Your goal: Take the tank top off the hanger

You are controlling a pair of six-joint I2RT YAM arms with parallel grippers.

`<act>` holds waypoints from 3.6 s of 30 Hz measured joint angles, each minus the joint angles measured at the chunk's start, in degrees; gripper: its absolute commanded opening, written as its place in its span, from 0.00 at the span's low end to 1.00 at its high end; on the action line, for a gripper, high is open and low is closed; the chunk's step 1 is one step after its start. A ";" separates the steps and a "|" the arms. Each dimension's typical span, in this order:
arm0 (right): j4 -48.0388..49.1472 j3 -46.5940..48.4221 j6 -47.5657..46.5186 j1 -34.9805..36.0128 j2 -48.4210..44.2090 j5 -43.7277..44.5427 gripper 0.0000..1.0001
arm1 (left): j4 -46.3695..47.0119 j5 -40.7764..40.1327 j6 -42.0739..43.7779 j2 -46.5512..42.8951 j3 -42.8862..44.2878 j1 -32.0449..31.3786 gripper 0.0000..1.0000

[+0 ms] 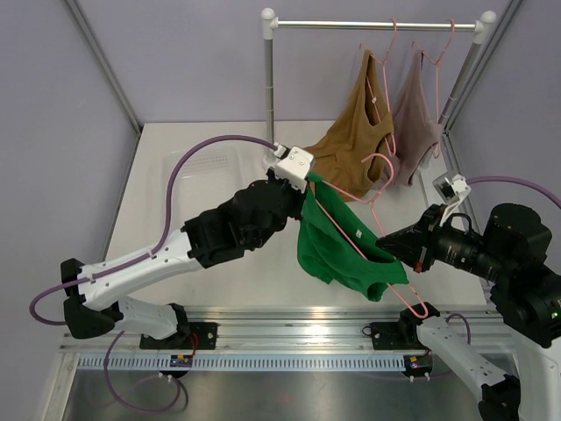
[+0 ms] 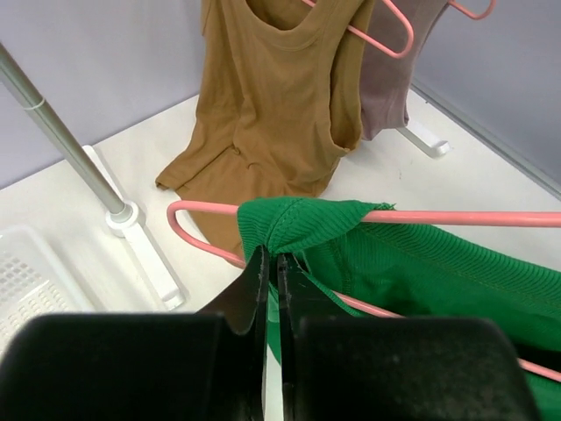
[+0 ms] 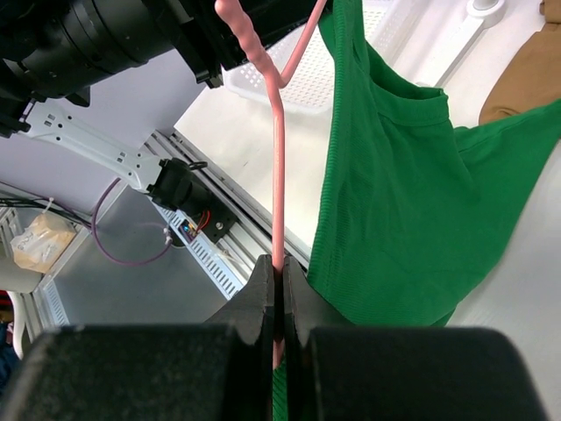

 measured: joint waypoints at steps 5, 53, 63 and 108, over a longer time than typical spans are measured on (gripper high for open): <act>0.00 -1.31 -1.70 0.00 -0.22 0.17 0.00 | -0.72 -4.83 -2.32 -0.02 0.00 0.96 0.00; 39.23 -1.68 9.60 0.07 15.80 25.42 0.00 | -24.24 8.17 -24.20 -15.82 -19.82 7.41 0.99; 24.79 14.86 4.70 0.07 33.77 31.10 0.00 | -33.38 1.73 -21.73 -26.71 -14.78 7.41 0.99; 16.57 21.51 -1.81 0.04 24.57 33.90 1.00 | -14.40 13.14 -20.22 -4.33 -17.70 3.34 0.99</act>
